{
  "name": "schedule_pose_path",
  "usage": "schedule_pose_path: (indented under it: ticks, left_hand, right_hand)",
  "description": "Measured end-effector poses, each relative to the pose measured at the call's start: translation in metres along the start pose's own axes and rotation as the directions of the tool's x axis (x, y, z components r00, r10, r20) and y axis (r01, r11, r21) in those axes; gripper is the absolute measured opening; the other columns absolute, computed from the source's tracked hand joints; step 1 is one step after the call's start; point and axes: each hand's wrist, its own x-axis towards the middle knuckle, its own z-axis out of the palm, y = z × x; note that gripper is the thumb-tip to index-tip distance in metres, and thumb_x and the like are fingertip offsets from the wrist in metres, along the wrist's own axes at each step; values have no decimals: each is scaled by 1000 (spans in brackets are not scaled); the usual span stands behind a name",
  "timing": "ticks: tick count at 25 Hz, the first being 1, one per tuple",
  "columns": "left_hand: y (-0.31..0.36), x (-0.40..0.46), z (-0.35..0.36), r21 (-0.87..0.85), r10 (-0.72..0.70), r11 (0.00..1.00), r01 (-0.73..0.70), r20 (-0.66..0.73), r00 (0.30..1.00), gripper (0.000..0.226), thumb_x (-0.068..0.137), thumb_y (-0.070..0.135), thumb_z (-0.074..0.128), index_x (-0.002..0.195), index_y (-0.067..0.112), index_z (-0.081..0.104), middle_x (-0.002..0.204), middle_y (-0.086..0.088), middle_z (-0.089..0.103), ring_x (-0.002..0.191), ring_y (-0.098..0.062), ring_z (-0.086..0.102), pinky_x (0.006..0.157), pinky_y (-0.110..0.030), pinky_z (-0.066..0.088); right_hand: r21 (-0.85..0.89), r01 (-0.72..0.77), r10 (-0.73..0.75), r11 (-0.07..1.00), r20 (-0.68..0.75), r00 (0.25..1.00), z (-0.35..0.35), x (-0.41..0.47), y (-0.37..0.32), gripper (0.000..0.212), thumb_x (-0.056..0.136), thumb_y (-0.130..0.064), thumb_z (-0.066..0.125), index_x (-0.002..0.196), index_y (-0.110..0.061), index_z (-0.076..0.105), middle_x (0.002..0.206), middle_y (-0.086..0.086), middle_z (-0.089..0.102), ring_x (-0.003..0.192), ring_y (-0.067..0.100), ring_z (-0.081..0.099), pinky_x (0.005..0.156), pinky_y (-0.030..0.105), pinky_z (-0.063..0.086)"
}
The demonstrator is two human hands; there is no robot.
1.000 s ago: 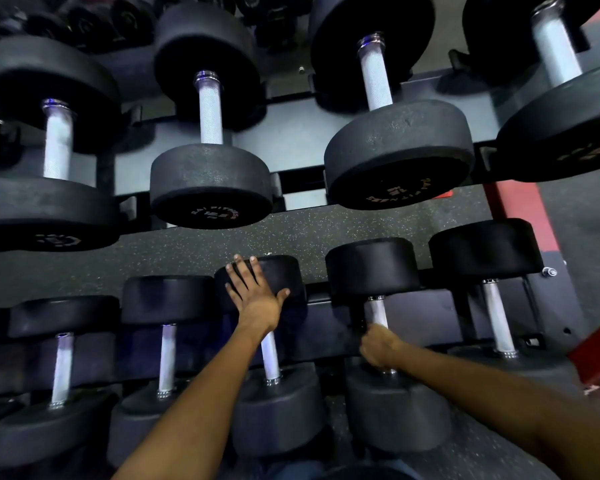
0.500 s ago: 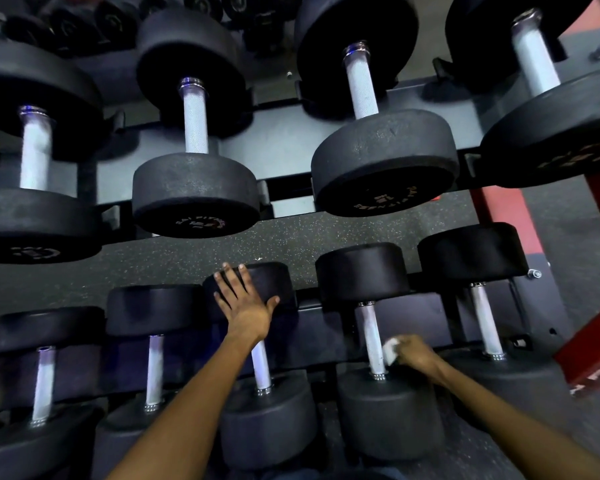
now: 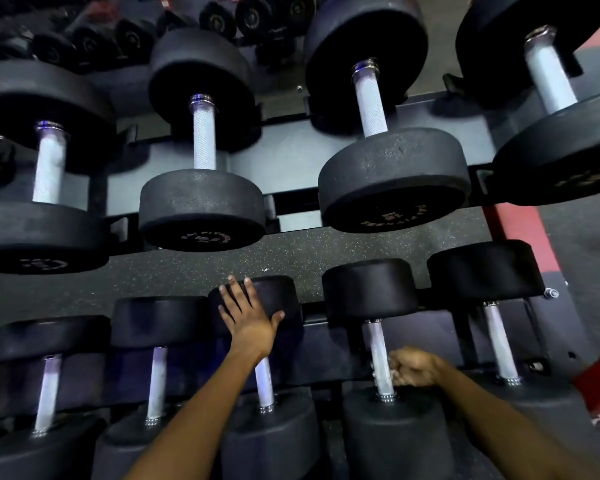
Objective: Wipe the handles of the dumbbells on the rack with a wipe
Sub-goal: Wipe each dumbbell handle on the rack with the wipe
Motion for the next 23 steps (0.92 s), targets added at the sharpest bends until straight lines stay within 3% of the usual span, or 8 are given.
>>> schedule_pose_path:
  ticks: [4, 9, 11, 13, 15, 17, 18, 23]
  left_hand:
    - [-2, 3, 3, -6, 0, 1000, 0, -16, 1000, 100, 93, 58, 46, 150, 5, -17, 154, -21, -29, 141, -41, -27, 115, -56, -5]
    - [-2, 1, 2, 9, 1, 1000, -1, 5, 1000, 100, 93, 59, 43, 150, 5, -19, 153, -21, -32, 141, -42, -29, 115, -56, -6]
    - [-1, 2, 2, 5, 5, 1000, -5, 3, 1000, 100, 93, 60, 43, 150, 5, -19, 153, -21, -32, 140, -42, -29, 115, -56, -6]
    - [-1, 2, 2, -5, 5, 1000, -5, 5, 1000, 100, 93, 59, 43, 150, 5, -19, 153, -21, -32, 140, -42, -29, 115, -56, -6]
    - [-1, 0, 1, 12, -1, 1000, 1, 13, 1000, 99, 94, 60, 42, 149, 5, -20, 152, -21, -33, 140, -42, -29, 115, -56, -6]
    - [-1, 0, 0, 24, -7, 1000, 6, 19, 1000, 99, 94, 60, 41, 149, 5, -21, 152, -22, -34, 140, -42, -30, 115, -55, -6]
    - [0, 0, -1, 24, -8, 1000, 7, 17, 1000, 99, 94, 60, 41, 149, 5, -20, 152, -22, -34, 140, -42, -29, 115, -55, -6]
    - [1, 1, -2, 28, -9, 1000, 8, 8, 1000, 99, 94, 59, 42, 149, 5, -20, 153, -22, -32, 141, -42, -28, 115, -55, -6]
  right_hand:
    - [517, 221, -211, 827, -79, 974, 17, 5, -42, 18, 76, 1, 39, 74, 4, 56, 66, 20, 65, 56, 28, 67, 51, 31, 57]
    - [-107, 94, -114, 990, -197, 974, 3, -3, 20, 29, 90, 4, 33, 78, -4, 58, 79, 18, 64, 68, 23, 61, 60, 28, 53]
    - [-253, 175, -279, 951, -467, 839, 7, 7, -1, 26, 91, -1, 44, 70, -6, 58, 76, 18, 64, 70, 22, 54, 61, 28, 48]
    - [-255, 233, -344, 938, -608, 716, 33, 13, -25, 24, 93, -8, 49, 70, -7, 57, 87, 22, 65, 78, 24, 50, 72, 37, 47]
    - [-230, 285, -366, 931, -593, 717, 75, 13, -28, 10, 91, -5, 49, 94, 0, 58, 107, 20, 58, 96, 27, 53, 91, 44, 43]
    - [-307, 254, -391, 917, -570, 722, 101, 9, -20, 56, 82, -5, 60, 133, 2, 37, 136, 14, 42, 126, 28, 43, 108, 47, 29]
    - [-330, 266, -416, 906, -569, 709, 98, 14, -18, 71, 75, -5, 65, 137, -1, 32, 138, 10, 40, 129, 28, 41, 109, 47, 27]
    - [-213, 299, -365, 930, -635, 681, 105, 2, -36, 46, 73, -5, 63, 118, -2, 52, 121, 15, 58, 113, 35, 55, 96, 42, 44]
